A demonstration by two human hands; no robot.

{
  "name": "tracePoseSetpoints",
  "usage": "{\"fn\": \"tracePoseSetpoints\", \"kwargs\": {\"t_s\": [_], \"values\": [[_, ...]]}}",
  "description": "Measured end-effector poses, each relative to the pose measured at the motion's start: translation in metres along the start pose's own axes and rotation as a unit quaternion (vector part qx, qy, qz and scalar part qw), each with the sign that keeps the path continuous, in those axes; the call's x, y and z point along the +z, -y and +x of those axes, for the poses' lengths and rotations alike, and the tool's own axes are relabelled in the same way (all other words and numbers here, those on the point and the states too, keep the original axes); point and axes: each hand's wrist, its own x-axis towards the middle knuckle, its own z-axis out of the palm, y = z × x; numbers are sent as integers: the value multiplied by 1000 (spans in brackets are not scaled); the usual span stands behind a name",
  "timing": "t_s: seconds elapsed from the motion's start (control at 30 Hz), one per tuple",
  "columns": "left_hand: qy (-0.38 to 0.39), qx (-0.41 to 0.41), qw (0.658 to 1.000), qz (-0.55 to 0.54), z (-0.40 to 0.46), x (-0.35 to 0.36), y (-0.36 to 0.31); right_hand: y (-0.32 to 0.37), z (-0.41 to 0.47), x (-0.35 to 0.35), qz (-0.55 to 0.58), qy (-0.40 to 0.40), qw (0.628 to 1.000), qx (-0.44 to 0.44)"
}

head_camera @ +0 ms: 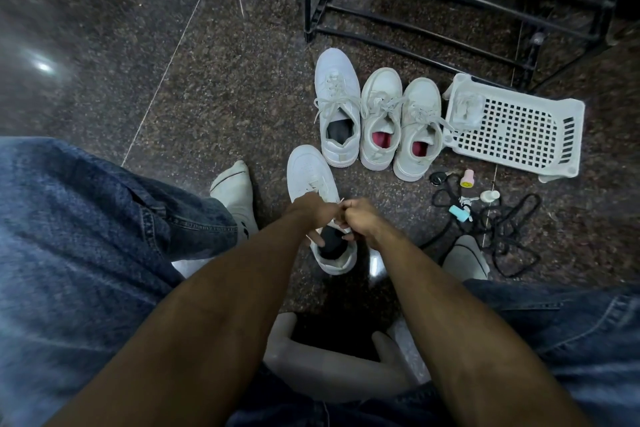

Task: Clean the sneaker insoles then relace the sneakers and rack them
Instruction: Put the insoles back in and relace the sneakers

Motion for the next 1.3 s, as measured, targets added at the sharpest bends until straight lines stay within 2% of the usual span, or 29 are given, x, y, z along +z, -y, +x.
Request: {"fn": "tracePoseSetpoints", "kwargs": {"t_s": [0.03, 0.1, 0.2, 0.27, 0.4, 0.5, 0.73, 0.83, 0.9, 0.97, 1.03, 1.1, 1.17, 1.3], "values": [[28, -24, 998, -59, -1, 1, 1, 0, -1, 0, -1, -3, 1000, -4], [40, -40, 995, -85, -2, 1, 4, -1, -1, 1, -2, -9, 1000, -12], [18, 4, 1000, -4, 0, -4, 7, -3, 0, 1, 8, 0, 1000, -18], [13, 27, 1000, 9, 2, -9, 8, -5, 0, 0, 13, 6, 1000, -19], [58, 5, 994, -94, 7, -11, 17, -4, 0, -5, -1, 24, 999, -28], [111, -6, 986, -126, 5, -12, 22, -3, 0, -6, -13, 24, 999, -27], [98, 27, 993, -58, 3, -14, 22, 3, -1, -8, -19, 35, 999, -19], [106, 16, 994, -36, 5, -15, 24, 4, 1, -16, -74, 31, 996, -41], [107, 6, 994, -1, 4, -16, 26, 7, 3, -24, -208, -14, 973, -96], [94, 4, 995, 44, 3, -15, 26, 12, 1, -30, -377, -69, 914, -130], [41, 11, 994, 97, 4, -16, 26, 17, -1, -33, -477, -98, 863, -138], [-6, 21, 992, 123, 9, -18, 30, 16, -2, -31, -535, -111, 824, -150], [-15, 10, 991, 133, 13, -19, 33, 13, -3, -28, -573, -120, 797, -150], [-32, -2, 989, 141, 20, -11, 42, 7, -5, -23, -594, -111, 787, -123]]}}
